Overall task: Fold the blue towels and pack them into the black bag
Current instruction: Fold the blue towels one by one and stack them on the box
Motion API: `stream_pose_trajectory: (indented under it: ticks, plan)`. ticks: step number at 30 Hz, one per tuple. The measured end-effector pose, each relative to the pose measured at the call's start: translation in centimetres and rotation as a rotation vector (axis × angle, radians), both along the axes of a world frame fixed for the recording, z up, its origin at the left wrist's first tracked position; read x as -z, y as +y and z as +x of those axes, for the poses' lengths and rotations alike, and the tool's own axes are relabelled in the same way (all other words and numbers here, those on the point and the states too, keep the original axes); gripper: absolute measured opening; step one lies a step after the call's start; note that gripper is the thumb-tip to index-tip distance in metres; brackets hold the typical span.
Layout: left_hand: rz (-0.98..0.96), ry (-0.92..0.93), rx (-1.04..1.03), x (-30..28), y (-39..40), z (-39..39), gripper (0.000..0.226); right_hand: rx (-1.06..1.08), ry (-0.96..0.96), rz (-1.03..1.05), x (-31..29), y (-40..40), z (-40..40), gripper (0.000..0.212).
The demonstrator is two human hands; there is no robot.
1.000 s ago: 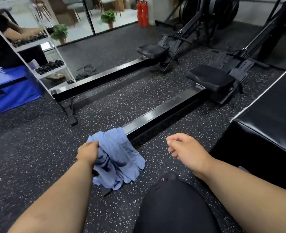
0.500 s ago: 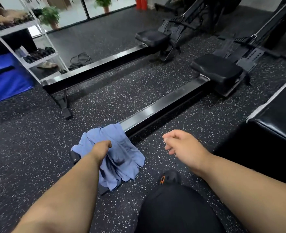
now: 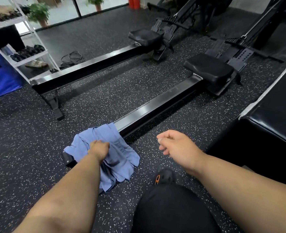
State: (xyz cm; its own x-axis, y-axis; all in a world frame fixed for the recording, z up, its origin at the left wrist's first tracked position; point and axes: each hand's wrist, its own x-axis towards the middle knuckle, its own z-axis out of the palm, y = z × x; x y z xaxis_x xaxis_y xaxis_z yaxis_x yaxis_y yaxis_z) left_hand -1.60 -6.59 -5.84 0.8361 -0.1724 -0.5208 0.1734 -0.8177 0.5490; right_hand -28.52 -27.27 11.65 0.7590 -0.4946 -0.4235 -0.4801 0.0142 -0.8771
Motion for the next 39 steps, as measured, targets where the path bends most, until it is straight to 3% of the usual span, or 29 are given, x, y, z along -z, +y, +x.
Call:
stream_pose_trajectory:
  ticks: [2, 4, 7, 9, 16, 20, 25, 29, 33, 39]
  plan:
    - [0.026, -0.016, -0.001, 0.0, 0.2, 0.1, 0.040, -0.003, 0.007, 0.000, 0.0, -0.1, 0.1, 0.012]
    - [-0.022, -0.045, -0.035, 1.1, 0.7, 0.9, 0.021, 0.003, 0.017, -0.001, -0.1, -0.1, 0.3, 0.012]
    - [-0.230, -0.064, -0.186, -2.5, 1.0, -0.8, 0.028, 0.011, 0.015, 0.000, -0.4, -0.1, 0.5, 0.012]
    - [-0.365, -0.048, -0.226, -5.9, 0.8, -2.4, 0.010, 0.013, 0.008, 0.005, -0.8, 0.0, 0.4, 0.012]
    - [-0.903, 0.082, -0.451, -16.4, 0.8, -6.1, 0.010, 0.027, -0.019, -0.022, -2.9, 1.2, -0.5, 0.013]
    - [-1.135, 0.185, -0.346, -22.6, -0.2, -9.3, 0.016, 0.073, -0.051, -0.047, -5.0, 1.8, -2.5, 0.013]
    - [-1.333, 0.239, -0.122, -30.0, -2.0, -15.1, 0.059, 0.160, -0.112, -0.079, -8.4, 1.9, -6.1, 0.022]
    - [-1.404, 0.329, 0.132, -34.8, -3.4, -21.0, 0.064, 0.231, -0.182, -0.087, -11.5, 1.1, -10.3, 0.051]
    - [-1.409, 0.412, 0.345, -38.4, -4.7, -26.1, 0.094, 0.315, -0.274, -0.068, -13.4, 0.0, -15.4, 0.085]
    - [-1.456, 0.536, 0.494, -41.6, -7.1, -34.1, 0.077, 0.443, -0.196, 0.020, -14.0, -0.7, -23.9, 0.090]
